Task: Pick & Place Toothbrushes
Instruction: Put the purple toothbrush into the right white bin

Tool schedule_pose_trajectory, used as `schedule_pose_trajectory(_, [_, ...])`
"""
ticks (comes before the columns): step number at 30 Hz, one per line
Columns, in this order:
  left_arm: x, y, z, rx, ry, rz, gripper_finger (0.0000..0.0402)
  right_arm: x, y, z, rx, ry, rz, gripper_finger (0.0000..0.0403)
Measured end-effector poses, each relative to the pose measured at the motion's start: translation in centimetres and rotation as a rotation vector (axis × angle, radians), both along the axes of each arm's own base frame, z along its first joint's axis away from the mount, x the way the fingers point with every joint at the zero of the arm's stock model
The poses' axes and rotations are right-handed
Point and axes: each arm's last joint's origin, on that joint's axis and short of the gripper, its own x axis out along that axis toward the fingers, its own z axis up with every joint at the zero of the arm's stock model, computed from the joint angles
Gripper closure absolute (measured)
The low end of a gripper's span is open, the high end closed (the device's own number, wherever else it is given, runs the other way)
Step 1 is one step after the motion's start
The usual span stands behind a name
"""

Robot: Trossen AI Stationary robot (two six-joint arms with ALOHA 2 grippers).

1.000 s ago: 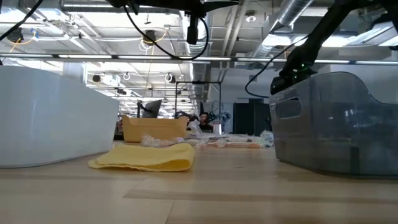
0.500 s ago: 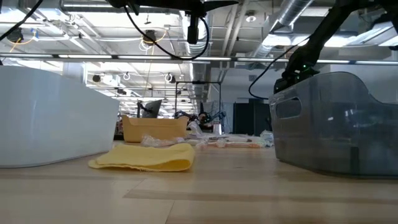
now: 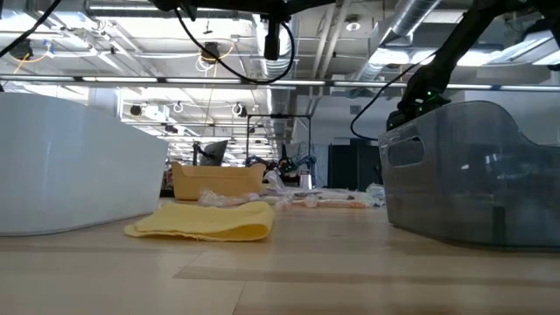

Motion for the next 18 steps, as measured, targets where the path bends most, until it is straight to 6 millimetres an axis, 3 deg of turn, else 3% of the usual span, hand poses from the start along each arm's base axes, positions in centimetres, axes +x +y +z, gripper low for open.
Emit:
schedule_pose_trajectory(12, [0.00,0.00,0.08,-0.006,-0.009,0.001,0.0394,-0.06,0.41,0.02,0.035,0.018,0.012,0.0364])
schedule_pose_trajectory(18, [0.00,0.00,0.13,-0.007,-0.014,0.001,0.0394,-0.09,0.45,0.04,0.040,0.021,0.015,0.0399])
